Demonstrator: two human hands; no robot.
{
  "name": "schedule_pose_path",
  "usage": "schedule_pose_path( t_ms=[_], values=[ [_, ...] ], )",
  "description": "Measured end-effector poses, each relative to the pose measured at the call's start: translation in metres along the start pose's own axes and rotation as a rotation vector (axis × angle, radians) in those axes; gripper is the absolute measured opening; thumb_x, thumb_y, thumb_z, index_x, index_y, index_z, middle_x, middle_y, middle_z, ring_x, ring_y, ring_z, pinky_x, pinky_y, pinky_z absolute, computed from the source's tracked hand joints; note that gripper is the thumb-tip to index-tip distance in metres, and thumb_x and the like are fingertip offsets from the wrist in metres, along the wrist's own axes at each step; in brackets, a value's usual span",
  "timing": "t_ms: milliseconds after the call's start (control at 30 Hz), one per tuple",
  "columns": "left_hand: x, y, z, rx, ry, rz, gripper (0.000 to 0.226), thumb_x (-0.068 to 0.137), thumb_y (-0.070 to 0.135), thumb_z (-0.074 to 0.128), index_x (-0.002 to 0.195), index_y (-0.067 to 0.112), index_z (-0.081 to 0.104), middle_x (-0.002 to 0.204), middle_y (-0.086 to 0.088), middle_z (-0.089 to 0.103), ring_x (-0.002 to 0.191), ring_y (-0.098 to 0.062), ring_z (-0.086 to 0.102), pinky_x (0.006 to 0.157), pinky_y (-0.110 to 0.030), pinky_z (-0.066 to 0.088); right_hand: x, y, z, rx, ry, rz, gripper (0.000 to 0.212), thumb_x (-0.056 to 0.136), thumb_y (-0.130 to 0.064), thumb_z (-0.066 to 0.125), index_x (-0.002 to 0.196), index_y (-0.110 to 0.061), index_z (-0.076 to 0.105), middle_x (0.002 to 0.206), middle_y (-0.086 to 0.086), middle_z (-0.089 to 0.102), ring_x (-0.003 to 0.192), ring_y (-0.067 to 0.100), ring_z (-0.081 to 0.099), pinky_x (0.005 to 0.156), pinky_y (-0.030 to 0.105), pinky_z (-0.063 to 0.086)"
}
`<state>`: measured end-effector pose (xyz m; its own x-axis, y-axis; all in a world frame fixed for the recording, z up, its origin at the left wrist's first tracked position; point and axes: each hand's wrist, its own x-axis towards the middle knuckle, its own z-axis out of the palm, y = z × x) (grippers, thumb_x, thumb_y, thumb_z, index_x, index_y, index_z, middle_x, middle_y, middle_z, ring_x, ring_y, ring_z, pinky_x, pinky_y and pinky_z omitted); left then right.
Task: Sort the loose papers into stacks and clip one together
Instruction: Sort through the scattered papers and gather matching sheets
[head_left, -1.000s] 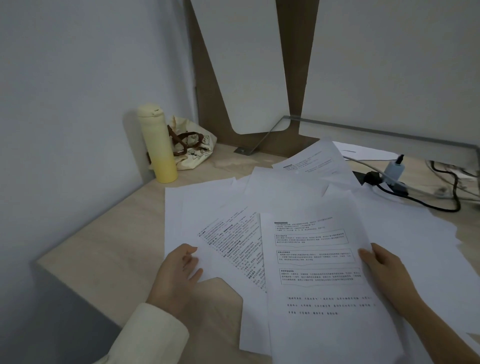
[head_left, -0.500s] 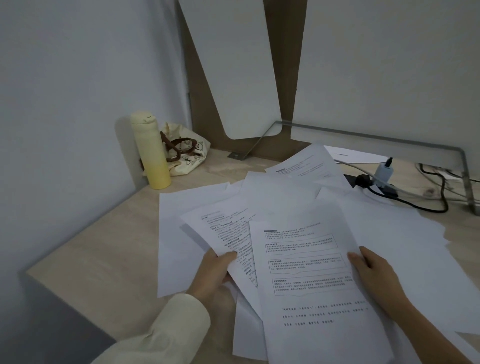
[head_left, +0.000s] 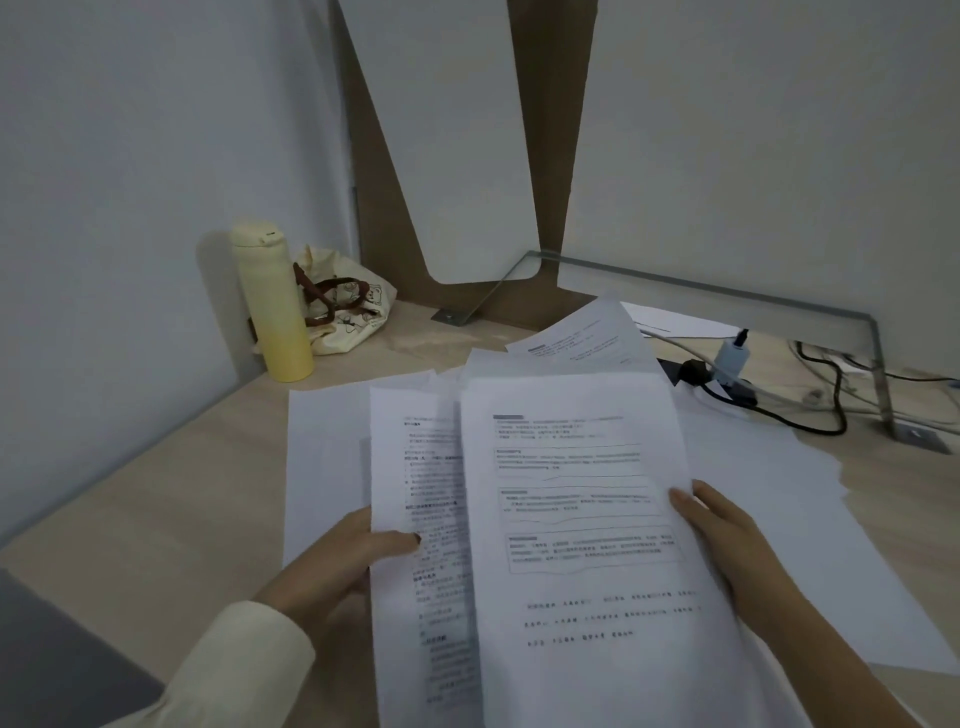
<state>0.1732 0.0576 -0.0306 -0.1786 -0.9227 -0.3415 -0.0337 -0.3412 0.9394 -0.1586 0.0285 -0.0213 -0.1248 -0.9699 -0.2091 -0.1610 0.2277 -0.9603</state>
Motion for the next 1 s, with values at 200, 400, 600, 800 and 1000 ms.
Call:
schedule_pose_path(
  t_ms=[200,400,600,800,1000],
  values=[
    [0.012,-0.003,0.033,-0.239,0.059,0.0,0.037,0.089,0.044,0.042,0.091,0.02,0.07,0.108,-0.013,0.07,0.083,-0.02,0.069,0.074,-0.025,0.056,-0.003,-0.006,0.051,-0.239,-0.028,-0.071,0.025,0.096,-0.02,0.044,0.081,-0.003,0.055,0.075,0.009,0.062,0.075,0.019,0.057,0.064,0.025,0.044],
    [0.011,-0.029,0.037,0.023,0.207,0.101,0.035,0.089,0.001,0.053,0.122,0.012,0.048,0.124,-0.007,0.059,0.107,-0.022,0.058,0.09,-0.03,0.048,0.004,0.021,0.075,-0.439,-0.106,-0.059,0.023,0.092,-0.023,0.049,0.111,-0.012,0.055,0.108,0.004,0.061,0.092,0.017,0.06,0.07,0.023,0.051],
    [-0.006,-0.006,0.047,-0.022,0.334,0.392,0.033,0.089,0.002,0.051,0.108,0.029,0.054,0.102,0.017,0.065,0.094,-0.002,0.063,0.074,-0.011,0.053,-0.004,0.012,0.057,-0.131,-0.12,-0.02,0.041,0.084,-0.028,0.063,0.124,-0.022,0.052,0.122,0.002,0.06,0.11,0.02,0.06,0.098,0.043,0.048],
    [-0.031,0.042,0.054,-0.091,0.398,0.69,0.034,0.087,0.006,0.053,0.105,0.035,0.057,0.101,0.025,0.069,0.097,0.002,0.064,0.08,-0.015,0.053,-0.026,-0.031,0.04,0.201,-0.395,-0.024,0.035,0.086,-0.024,0.059,0.121,-0.02,0.058,0.115,-0.001,0.07,0.103,0.02,0.068,0.083,0.033,0.056],
    [-0.047,0.086,0.057,-0.218,0.341,0.807,0.032,0.073,0.016,0.071,0.1,0.032,0.062,0.096,0.019,0.073,0.093,-0.004,0.068,0.071,-0.017,0.054,-0.048,-0.077,0.033,0.255,-0.296,-0.284,0.029,0.085,-0.014,0.054,0.112,-0.023,0.064,0.106,-0.003,0.074,0.093,0.018,0.071,0.071,0.027,0.059]
  ],
)
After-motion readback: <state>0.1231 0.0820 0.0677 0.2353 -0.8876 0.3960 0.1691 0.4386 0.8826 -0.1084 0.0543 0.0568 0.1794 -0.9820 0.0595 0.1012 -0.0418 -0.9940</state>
